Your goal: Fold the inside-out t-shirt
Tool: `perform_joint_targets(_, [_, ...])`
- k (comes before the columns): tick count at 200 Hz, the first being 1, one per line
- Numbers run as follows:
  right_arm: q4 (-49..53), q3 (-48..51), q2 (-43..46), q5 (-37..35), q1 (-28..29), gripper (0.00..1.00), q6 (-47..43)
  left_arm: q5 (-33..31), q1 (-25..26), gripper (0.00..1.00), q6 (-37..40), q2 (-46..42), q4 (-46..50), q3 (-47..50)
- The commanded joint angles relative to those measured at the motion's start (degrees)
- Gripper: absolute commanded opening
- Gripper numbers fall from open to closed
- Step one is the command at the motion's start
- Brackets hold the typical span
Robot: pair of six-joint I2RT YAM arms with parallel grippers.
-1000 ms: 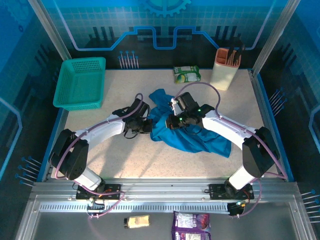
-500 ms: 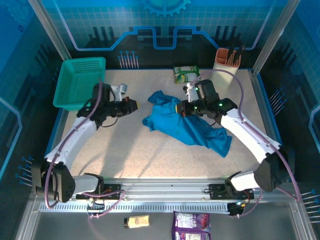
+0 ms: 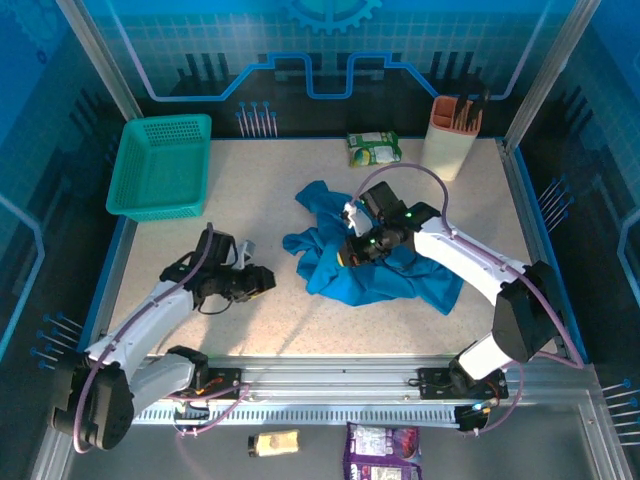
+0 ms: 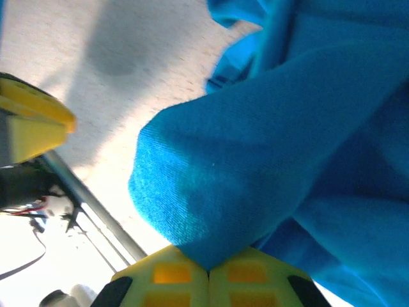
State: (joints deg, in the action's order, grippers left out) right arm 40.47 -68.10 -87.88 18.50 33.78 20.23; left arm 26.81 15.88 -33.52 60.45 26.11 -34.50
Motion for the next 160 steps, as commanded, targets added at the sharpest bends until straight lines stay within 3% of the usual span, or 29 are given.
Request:
perform_joint_targets(1, [6.64, 3.59, -0.36, -7.90, -1.21, 0.00, -1.91, 0.42, 2.76, 0.39, -3.89, 4.08, -9.63, -0.82])
perform_joint_targets(24, [4.91, 9.67, -0.98, -7.11, -3.08, 0.00, -0.81, 0.52, 6.90, 0.43, -4.54, 10.17, -13.80, -3.58])
perform_joint_targets(65, [-0.58, 17.23, 0.72, -12.21, -4.33, 0.00, 5.45, 1.82, 13.61, 0.45, -6.84, 20.30, -20.10, -7.58])
perform_joint_targets(106, [-7.24, 21.77, 0.98, -10.13, -4.69, 0.00, 9.10, 0.32, 20.23, 0.45, -9.60, 27.65, -22.68, -9.82])
perform_joint_targets(142, [-7.95, 22.37, 2.18, -9.46, -4.78, 0.09, 9.99, -1.36, 24.40, 0.45, -13.76, 32.54, -25.16, -9.69])
perform_joint_targets(160, [-7.69, 22.57, 3.73, -9.22, -4.96, 0.19, 10.40, -1.69, 26.73, 0.46, -15.71, 34.47, -26.11, -10.04])
